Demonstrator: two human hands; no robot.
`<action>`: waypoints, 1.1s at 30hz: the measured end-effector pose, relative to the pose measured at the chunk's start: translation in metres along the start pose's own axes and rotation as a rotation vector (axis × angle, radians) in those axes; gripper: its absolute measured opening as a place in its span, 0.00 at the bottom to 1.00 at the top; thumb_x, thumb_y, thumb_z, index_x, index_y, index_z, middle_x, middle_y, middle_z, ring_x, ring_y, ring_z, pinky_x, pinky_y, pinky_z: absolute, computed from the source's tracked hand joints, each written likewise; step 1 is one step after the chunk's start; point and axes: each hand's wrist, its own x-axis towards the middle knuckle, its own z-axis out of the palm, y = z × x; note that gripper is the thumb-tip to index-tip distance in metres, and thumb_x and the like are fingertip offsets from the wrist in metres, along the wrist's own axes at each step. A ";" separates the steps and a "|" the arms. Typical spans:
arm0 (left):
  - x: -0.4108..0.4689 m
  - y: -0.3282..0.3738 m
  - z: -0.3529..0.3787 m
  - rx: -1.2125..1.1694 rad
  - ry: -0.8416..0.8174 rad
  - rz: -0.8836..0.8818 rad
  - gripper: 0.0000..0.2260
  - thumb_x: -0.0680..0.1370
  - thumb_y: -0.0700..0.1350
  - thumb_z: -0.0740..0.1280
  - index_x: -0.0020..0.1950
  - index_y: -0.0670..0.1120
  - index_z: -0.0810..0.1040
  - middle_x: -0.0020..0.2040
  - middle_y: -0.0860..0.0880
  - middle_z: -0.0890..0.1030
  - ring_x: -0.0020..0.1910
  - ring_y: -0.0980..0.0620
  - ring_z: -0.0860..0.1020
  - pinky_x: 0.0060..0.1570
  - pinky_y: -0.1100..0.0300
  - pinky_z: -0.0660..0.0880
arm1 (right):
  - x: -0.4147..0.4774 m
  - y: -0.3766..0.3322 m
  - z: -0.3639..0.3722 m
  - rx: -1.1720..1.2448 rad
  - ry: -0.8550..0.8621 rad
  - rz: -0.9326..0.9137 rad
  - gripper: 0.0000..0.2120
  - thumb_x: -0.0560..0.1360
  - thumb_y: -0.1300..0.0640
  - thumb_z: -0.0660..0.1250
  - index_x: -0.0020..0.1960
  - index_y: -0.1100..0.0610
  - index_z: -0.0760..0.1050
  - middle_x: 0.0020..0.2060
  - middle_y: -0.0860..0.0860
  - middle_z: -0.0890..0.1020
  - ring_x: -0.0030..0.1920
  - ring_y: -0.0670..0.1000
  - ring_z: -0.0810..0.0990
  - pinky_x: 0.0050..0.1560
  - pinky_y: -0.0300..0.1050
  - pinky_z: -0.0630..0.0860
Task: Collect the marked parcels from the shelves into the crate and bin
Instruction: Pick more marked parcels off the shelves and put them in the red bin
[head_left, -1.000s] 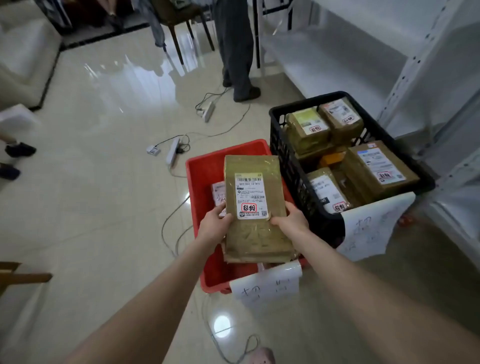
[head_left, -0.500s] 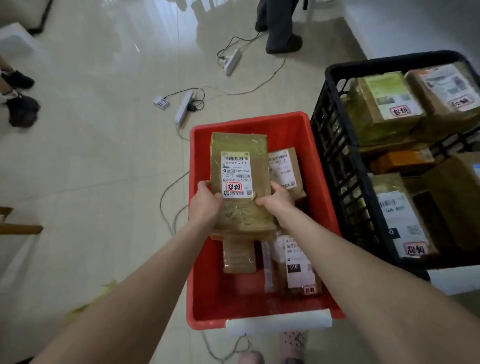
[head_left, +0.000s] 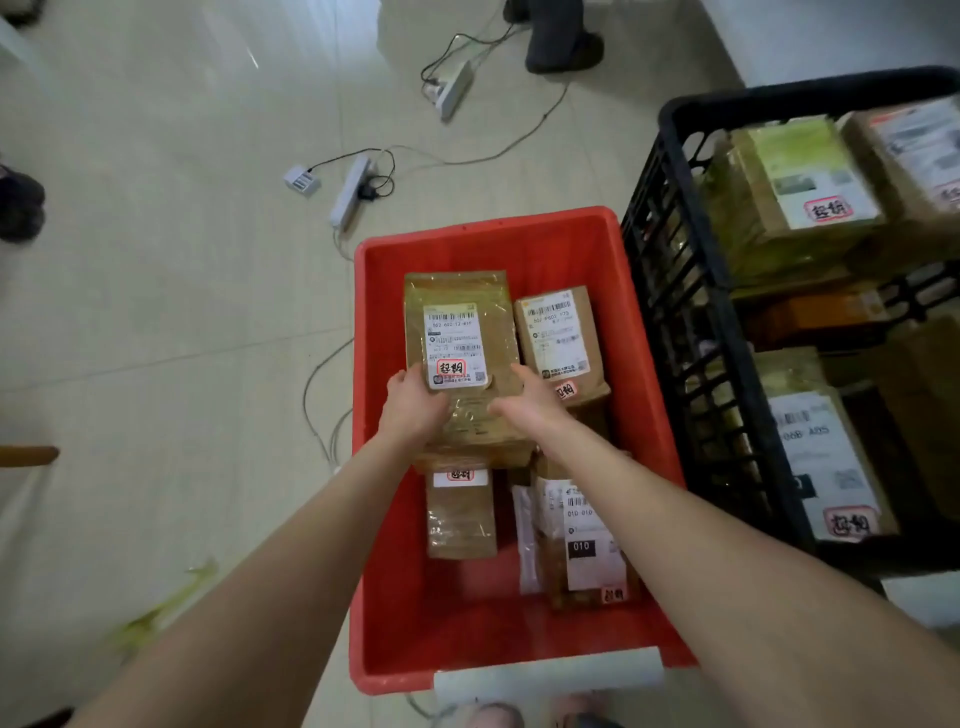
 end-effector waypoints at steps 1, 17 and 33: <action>-0.006 0.003 -0.001 0.044 0.007 0.017 0.22 0.72 0.45 0.63 0.67 0.48 0.71 0.71 0.43 0.67 0.66 0.42 0.72 0.62 0.46 0.73 | -0.006 0.001 -0.002 -0.024 0.026 -0.016 0.37 0.72 0.61 0.71 0.77 0.52 0.57 0.74 0.54 0.63 0.72 0.56 0.65 0.68 0.50 0.65; -0.193 0.064 0.026 0.826 -0.042 0.688 0.40 0.73 0.52 0.71 0.78 0.47 0.52 0.78 0.45 0.51 0.76 0.44 0.57 0.66 0.48 0.69 | -0.235 0.066 -0.065 -0.421 0.433 -0.085 0.35 0.76 0.51 0.66 0.77 0.47 0.53 0.76 0.50 0.55 0.74 0.54 0.58 0.68 0.51 0.68; -0.455 0.112 0.210 0.962 -0.202 1.016 0.37 0.75 0.55 0.68 0.77 0.49 0.51 0.79 0.46 0.50 0.76 0.44 0.55 0.70 0.47 0.62 | -0.467 0.275 -0.161 -0.309 0.647 0.086 0.35 0.74 0.51 0.66 0.76 0.50 0.55 0.73 0.53 0.61 0.71 0.57 0.63 0.67 0.50 0.67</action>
